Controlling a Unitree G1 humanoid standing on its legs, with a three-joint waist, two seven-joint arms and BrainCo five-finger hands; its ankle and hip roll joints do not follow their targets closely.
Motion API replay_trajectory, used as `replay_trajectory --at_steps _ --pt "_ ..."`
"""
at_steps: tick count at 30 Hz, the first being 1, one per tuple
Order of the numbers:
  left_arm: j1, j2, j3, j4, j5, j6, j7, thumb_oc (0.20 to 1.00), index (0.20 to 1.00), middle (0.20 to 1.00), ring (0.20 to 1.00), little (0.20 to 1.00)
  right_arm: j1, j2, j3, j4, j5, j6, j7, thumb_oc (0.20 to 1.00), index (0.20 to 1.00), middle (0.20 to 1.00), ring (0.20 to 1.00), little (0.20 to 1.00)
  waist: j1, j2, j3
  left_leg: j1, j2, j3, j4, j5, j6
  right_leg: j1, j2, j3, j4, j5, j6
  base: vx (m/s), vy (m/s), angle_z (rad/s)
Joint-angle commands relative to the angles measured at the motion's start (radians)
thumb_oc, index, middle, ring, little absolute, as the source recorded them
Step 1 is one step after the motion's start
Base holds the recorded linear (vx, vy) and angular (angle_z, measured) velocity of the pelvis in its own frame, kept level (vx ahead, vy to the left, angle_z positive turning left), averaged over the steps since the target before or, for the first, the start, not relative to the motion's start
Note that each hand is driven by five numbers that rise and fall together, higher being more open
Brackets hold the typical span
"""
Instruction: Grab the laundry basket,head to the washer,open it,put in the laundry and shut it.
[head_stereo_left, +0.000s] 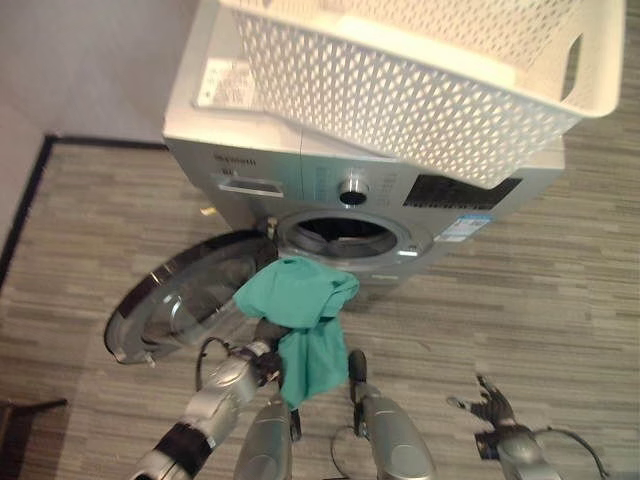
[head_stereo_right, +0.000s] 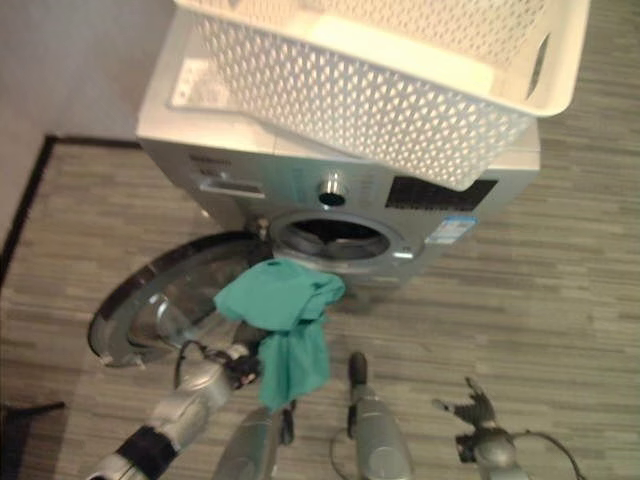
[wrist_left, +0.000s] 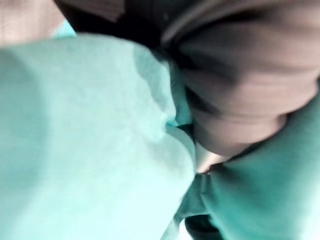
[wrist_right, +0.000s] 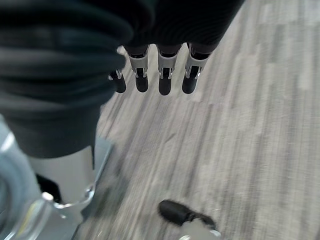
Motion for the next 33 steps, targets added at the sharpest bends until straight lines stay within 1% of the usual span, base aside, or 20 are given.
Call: replay_trajectory --at_steps 1,3,6,9,11,12,13,14,15,17,18,19,22,25,27,28,29,31,32,33 --pt "-0.052 -0.042 0.027 0.039 0.077 -0.088 0.083 0.200 0.200 0.200 0.200 0.200 0.028 -0.056 0.048 -0.065 -0.017 -0.016 -0.010 1.000 1.000 1.000 1.000 1.000 -0.012 -0.028 -0.030 -0.058 -0.037 -0.010 0.220 -0.136 0.047 0.004 0.003 -0.001 0.007 -0.029 0.040 -0.07 -0.011 -0.05" --pt "-0.078 -0.068 0.034 0.091 0.089 -0.089 0.101 0.200 0.200 0.200 0.200 0.200 0.021 -0.056 0.058 -0.085 -0.019 -0.017 -0.015 1.000 1.000 1.000 1.000 1.000 -0.015 -0.031 -0.020 -0.087 -0.036 -0.009 0.252 -0.151 0.050 -0.026 0.007 -0.003 0.032 -0.038 0.039 -0.05 -0.002 0.00" --pt "-0.172 -0.114 0.071 0.229 0.102 -0.100 0.166 0.200 0.200 0.200 0.200 0.200 -0.002 -0.061 0.073 -0.140 -0.019 -0.022 -0.039 1.000 1.000 1.000 1.000 1.000 -0.039 -0.048 0.004 -0.204 -0.037 -0.015 0.347 -0.177 0.055 -0.137 0.002 -0.018 0.107 -0.048 0.037 -0.08 0.000 0.04" --pt "-0.243 -0.124 0.122 0.326 0.086 -0.107 0.204 0.200 0.200 0.200 0.200 0.200 -0.032 -0.064 0.083 -0.152 -0.019 -0.024 -0.052 1.000 1.000 1.000 1.000 1.000 -0.059 -0.065 0.010 -0.276 -0.022 -0.006 0.406 -0.202 0.057 -0.209 0.009 -0.014 0.142 -0.049 0.040 -0.03 0.043 0.03" --pt "-0.270 -0.117 0.140 0.344 0.074 -0.108 0.211 0.200 0.200 0.200 0.200 0.200 -0.044 -0.070 0.082 -0.165 -0.017 -0.024 -0.056 1.000 1.000 1.000 1.000 1.000 -0.065 -0.071 0.012 -0.295 -0.016 -0.001 0.419 -0.208 0.058 -0.227 0.012 -0.012 0.148 -0.048 0.041 0.00 0.041 -0.08" --pt "-0.301 -0.115 0.174 0.377 0.049 -0.111 0.219 0.200 0.200 0.200 0.200 0.200 -0.053 -0.071 0.083 -0.167 -0.014 -0.024 -0.057 1.000 1.000 1.000 1.000 1.000 -0.074 -0.079 0.014 -0.322 -0.009 0.002 0.440 -0.219 0.059 -0.253 0.017 -0.011 0.159 -0.048 0.044 0.08 0.094 -0.11" --pt "-0.351 -0.106 0.229 0.432 0.002 -0.114 0.229 0.200 0.200 0.200 0.200 0.200 -0.075 -0.075 0.096 -0.169 -0.005 -0.027 -0.053 1.000 1.000 1.000 1.000 1.000 -0.077 -0.083 0.016 -0.341 0.009 0.001 0.479 -0.271 0.060 -0.272 0.036 -0.001 0.182 -0.073 0.052 0.08 0.094 -0.13" --pt "-0.352 -0.106 0.230 0.433 0.002 -0.114 0.228 0.200 0.200 0.200 0.200 0.200 -0.075 -0.075 0.096 -0.168 -0.005 -0.027 -0.053 1.000 1.000 1.000 1.000 1.000 -0.077 -0.083 0.016 -0.342 0.010 0.001 0.480 -0.272 0.060 -0.272 0.036 -0.001 0.183 -0.073 0.052 0.11 0.130 -0.43" --pt "-0.421 -0.072 0.303 0.508 -0.035 -0.117 0.241 0.200 0.200 0.200 0.200 0.200 -0.091 -0.082 0.109 -0.178 -0.004 -0.029 -0.041 1.000 1.000 1.000 1.000 1.000 -0.092 -0.101 0.019 -0.375 0.021 0.010 0.518 -0.296 0.070 -0.306 0.044 0.006 0.204 -0.077 0.057 0.05 0.087 -0.45" --pt "-0.487 -0.039 0.379 0.598 -0.092 -0.109 0.246 0.200 0.200 0.200 0.200 0.200 -0.099 -0.086 0.119 -0.168 -0.002 -0.029 -0.031 1.000 1.000 1.000 1.000 1.000 -0.103 -0.114 0.017 -0.398 0.026 0.014 0.545 -0.314 0.076 -0.325 0.050 0.009 0.216 -0.081 0.062 0.08 0.097 -0.36" --pt "-0.533 -0.009 0.404 0.636 -0.110 -0.103 0.247 0.200 0.200 0.200 0.200 0.200 -0.101 -0.091 0.128 -0.163 -0.005 -0.029 -0.028 1.000 1.000 1.000 1.000 1.000 -0.112 -0.123 0.016 -0.405 0.029 0.015 0.557 -0.326 0.080 -0.334 0.055 0.011 0.223 -0.085 0.064 0.05 0.060 -0.23" --pt "-0.537 -0.007 0.405 0.641 -0.112 -0.104 0.244 0.200 0.200 0.200 0.200 0.200 -0.104 -0.090 0.130 -0.163 -0.005 -0.029 -0.028 1.000 1.000 1.000 1.000 1.000 -0.113 -0.123 0.017 -0.407 0.029 0.015 0.559 -0.327 0.080 -0.336 0.055 0.011 0.225 -0.086 0.064 0.05 0.058 -0.21" --pt "-0.676 0.132 0.481 0.739 -0.169 -0.084 0.235 0.200 0.200 0.200 0.200 0.200 -0.108 -0.100 0.155 -0.154 0.003 -0.031 0.006 1.000 1.000 1.000 1.000 1.000 -0.137 -0.140 0.002 -0.441 0.038 0.025 0.595 -0.357 0.088 -0.361 0.063 0.015 0.226 -0.091 0.071 0.10 0.080 -0.15" --pt "-0.805 0.218 0.459 0.785 -0.184 -0.072 0.221 0.200 0.200 0.200 0.200 0.200 -0.085 -0.108 0.172 -0.165 0.006 -0.028 0.031 1.000 1.000 1.000 1.000 1.000 -0.151 -0.136 -0.014 -0.457 0.034 0.024 0.611 -0.369 0.091 -0.374 0.061 0.018 0.232 -0.093 0.078 0.08 0.015 -0.13" --pt "-0.843 0.236 0.449 0.794 -0.190 -0.072 0.221 0.200 0.200 0.200 0.200 0.200 -0.081 -0.107 0.174 -0.166 0.010 -0.026 0.042 1.000 1.000 1.000 1.000 1.000 -0.153 -0.134 -0.021 -0.460 0.032 0.024 0.612 -0.372 0.092 -0.377 0.061 0.017 0.231 -0.094 0.078 0.06 0.025 -0.06" --pt "-0.957 0.278 0.409 0.769 -0.207 -0.087 0.232 0.200 0.200 0.200 0.200 0.200 -0.080 -0.101 0.175 -0.161 0.018 -0.022 0.055 1.000 1.000 1.000 1.000 1.000 -0.156 -0.131 -0.029 -0.474 0.028 0.025 0.619 -0.379 0.095 -0.386 0.065 0.019 0.220 -0.091 0.080 0.09 0.043 0.00" --pt "-1.016 0.295 0.380 0.751 -0.224 -0.100 0.235 0.200 0.200 0.200 0.200 0.200 -0.078 -0.101 0.172 -0.155 0.022 -0.021 0.057 1.000 1.000 1.000 1.000 1.000 -0.154 -0.128 -0.031 -0.483 0.026 0.025 0.623 -0.380 0.095 -0.393 0.067 0.020 0.217 -0.091 0.079 0.08 0.025 0.02" --pt "-1.112 0.282 0.357 0.711 -0.299 -0.136 0.246 0.200 0.200 0.200 0.200 0.200 -0.060 -0.098 0.174 -0.163 0.028 -0.019 0.061 1.000 1.000 1.000 1.000 1.000 -0.151 -0.126 -0.031 -0.496 0.023 0.023 0.632 -0.384 0.096 -0.396 0.066 0.021 0.211 -0.089 0.081 0.05 -0.023 0.00" --pt "-1.168 0.252 0.344 0.653 -0.378 -0.169 0.244 0.200 0.200 0.200 0.200 0.200 -0.046 -0.099 0.164 -0.179 0.032 -0.017 0.059 1.000 1.000 1.000 1.000 1.000 -0.153 -0.125 -0.028 -0.507 0.018 0.022 0.642 -0.388 0.098 -0.400 0.063 0.020 0.210 -0.088 0.083 0.04 -0.024 -0.04" --pt "-1.194 0.200 0.317 0.571 -0.413 -0.195 0.231 0.200 0.200 0.200 0.200 0.200 -0.032 -0.100 0.157 -0.197 0.030 -0.013 0.059 1.000 1.000 1.000 1.000 1.000 -0.155 -0.122 -0.024 -0.516 0.014 0.018 0.650 -0.391 0.100 -0.408 0.063 0.018 0.211 -0.087 0.083 0.04 -0.016 -0.05"
